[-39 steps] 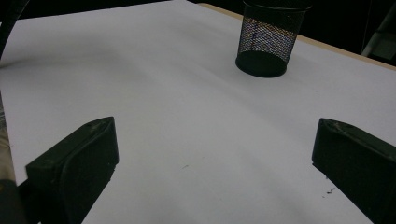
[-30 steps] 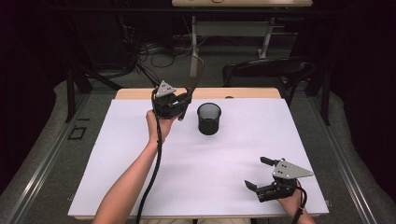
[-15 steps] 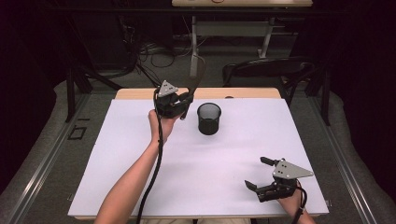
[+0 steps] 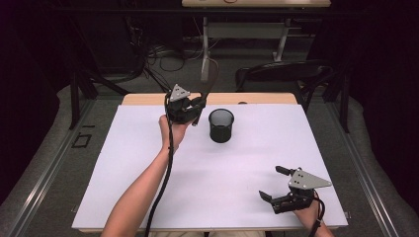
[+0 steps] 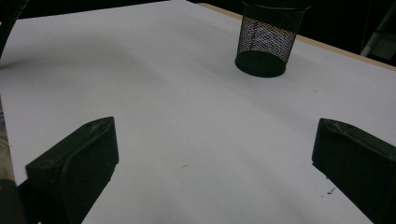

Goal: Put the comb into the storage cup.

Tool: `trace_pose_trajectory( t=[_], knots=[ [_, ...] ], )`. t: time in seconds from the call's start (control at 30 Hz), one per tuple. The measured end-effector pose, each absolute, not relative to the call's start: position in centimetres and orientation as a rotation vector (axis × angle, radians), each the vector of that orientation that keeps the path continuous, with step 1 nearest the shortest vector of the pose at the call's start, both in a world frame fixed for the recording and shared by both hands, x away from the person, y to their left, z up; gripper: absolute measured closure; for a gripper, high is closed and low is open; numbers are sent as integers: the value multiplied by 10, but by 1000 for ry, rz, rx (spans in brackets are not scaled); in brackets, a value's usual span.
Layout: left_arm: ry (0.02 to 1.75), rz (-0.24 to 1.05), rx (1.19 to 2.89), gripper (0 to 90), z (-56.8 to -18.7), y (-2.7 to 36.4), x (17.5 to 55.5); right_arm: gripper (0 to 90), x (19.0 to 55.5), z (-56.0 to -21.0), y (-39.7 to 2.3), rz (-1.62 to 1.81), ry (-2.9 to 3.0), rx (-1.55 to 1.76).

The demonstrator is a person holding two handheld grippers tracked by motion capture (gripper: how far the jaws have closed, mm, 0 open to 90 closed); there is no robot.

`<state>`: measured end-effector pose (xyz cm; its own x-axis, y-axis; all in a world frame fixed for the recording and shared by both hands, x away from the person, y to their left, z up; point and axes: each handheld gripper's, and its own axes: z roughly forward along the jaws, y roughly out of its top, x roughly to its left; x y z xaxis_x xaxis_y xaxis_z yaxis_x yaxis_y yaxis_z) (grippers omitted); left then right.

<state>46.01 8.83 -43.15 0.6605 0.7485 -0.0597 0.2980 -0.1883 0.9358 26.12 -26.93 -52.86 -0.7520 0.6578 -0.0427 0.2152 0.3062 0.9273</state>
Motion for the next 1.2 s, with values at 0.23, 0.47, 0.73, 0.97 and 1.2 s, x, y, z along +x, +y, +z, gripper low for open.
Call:
trace_pose_trajectory(
  t=[0.23, 0.47, 0.73, 0.97, 1.2],
  knots=[
    [841, 509, 1764, 724, -430, 84, 462, 2, 261, -529, -269, 1440, 2163, 778],
    [829, 503, 1764, 725, -430, 80, 464, 2, 261, -529, -269, 1440, 2164, 781],
    [824, 498, 1764, 724, -429, 74, 467, 2, 261, -529, -269, 1441, 2162, 782],
    [818, 496, 1762, 724, -428, 68, 470, 2, 261, -529, -269, 1440, 2164, 783],
    [818, 493, 1754, 724, -425, 62, 472, 0, 261, -529, -270, 1450, 2156, 787]
  ],
)
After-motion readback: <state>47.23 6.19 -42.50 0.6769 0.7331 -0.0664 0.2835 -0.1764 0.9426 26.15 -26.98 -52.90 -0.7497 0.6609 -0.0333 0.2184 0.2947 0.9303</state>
